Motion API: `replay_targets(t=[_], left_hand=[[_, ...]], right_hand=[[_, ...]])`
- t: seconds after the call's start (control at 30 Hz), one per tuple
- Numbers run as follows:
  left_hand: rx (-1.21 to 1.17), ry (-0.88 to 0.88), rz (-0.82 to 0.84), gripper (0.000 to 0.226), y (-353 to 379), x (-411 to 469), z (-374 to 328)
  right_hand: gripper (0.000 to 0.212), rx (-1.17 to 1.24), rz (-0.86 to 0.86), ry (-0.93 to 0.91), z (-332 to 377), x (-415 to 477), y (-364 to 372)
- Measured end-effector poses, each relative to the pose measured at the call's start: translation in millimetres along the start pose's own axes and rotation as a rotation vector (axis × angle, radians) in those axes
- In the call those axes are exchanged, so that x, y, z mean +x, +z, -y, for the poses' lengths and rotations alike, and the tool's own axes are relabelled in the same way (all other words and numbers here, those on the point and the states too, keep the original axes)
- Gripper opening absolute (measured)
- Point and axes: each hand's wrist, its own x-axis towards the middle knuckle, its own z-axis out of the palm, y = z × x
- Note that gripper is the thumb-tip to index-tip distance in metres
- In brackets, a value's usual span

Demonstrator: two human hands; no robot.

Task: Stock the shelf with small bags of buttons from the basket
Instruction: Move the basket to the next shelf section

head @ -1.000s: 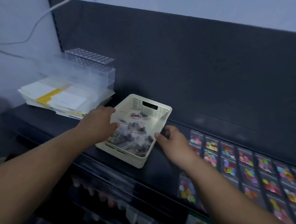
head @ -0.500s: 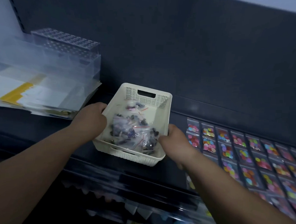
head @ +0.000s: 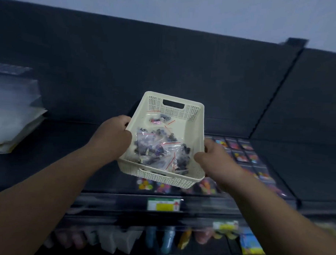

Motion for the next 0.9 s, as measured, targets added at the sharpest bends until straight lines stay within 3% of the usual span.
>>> replay_targets(t=[0.53,0.9], left_hand=[[-0.155,0.306,0.335,0.035,243.4,-86.5,-270.3],[-0.161,0.395,0.529,0.032,384.7,-62.6,-381.6]], right_hand=[[0.022,-0.045,-0.403,0.164,-154.3,-155.2,-308.8],[0.026,-0.050,-0.563,0.311,-247.7,-136.0,-440.8]])
